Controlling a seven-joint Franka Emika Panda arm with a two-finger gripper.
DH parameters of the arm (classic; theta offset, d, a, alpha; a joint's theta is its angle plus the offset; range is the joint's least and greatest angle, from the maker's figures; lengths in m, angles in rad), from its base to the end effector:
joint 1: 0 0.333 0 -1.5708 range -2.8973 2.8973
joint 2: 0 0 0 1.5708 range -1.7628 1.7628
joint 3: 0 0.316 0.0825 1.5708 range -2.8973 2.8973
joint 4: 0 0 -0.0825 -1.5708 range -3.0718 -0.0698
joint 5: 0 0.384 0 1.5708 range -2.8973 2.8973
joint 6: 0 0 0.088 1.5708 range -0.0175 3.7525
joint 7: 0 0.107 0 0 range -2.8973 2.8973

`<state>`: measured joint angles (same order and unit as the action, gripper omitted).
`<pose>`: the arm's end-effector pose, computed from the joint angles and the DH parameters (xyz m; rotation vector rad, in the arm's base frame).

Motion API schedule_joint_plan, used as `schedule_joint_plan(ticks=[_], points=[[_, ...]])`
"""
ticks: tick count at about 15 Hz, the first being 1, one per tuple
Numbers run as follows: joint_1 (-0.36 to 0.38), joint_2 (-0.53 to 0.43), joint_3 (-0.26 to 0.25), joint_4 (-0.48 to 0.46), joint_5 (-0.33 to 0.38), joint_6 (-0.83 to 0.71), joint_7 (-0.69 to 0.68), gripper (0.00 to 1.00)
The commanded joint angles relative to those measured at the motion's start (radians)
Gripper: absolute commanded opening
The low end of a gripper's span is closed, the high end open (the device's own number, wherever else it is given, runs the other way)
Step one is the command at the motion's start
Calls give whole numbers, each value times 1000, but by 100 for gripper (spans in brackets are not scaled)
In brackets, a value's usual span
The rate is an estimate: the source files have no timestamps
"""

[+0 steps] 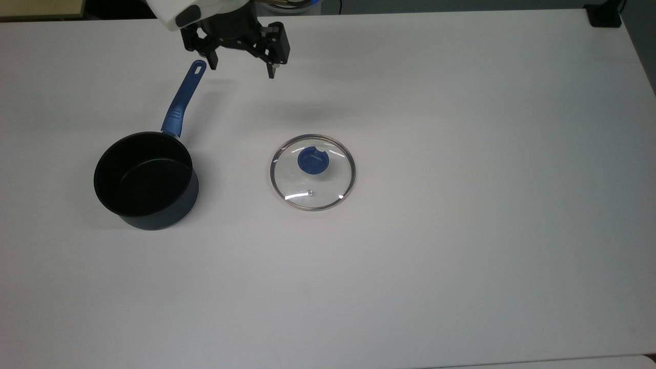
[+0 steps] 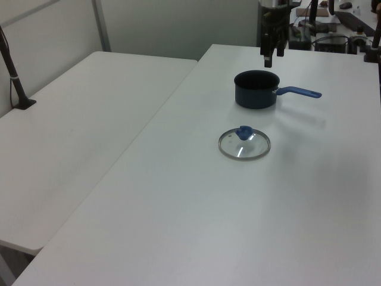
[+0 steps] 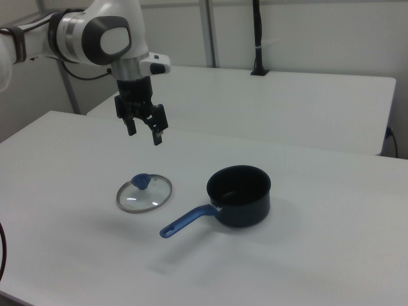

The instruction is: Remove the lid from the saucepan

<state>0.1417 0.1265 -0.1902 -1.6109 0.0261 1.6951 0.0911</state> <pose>0.5967 -0.0205 0.5444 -3.1319 0.2233 0.0628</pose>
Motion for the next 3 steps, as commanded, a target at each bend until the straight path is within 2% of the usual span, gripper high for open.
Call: schedule_joint_plan(ticks=[1, 3], points=[[-10, -10, -3, 9, -20, -6, -2, 100], [-11, -13, -5, 11, -26, -6, -7, 100]])
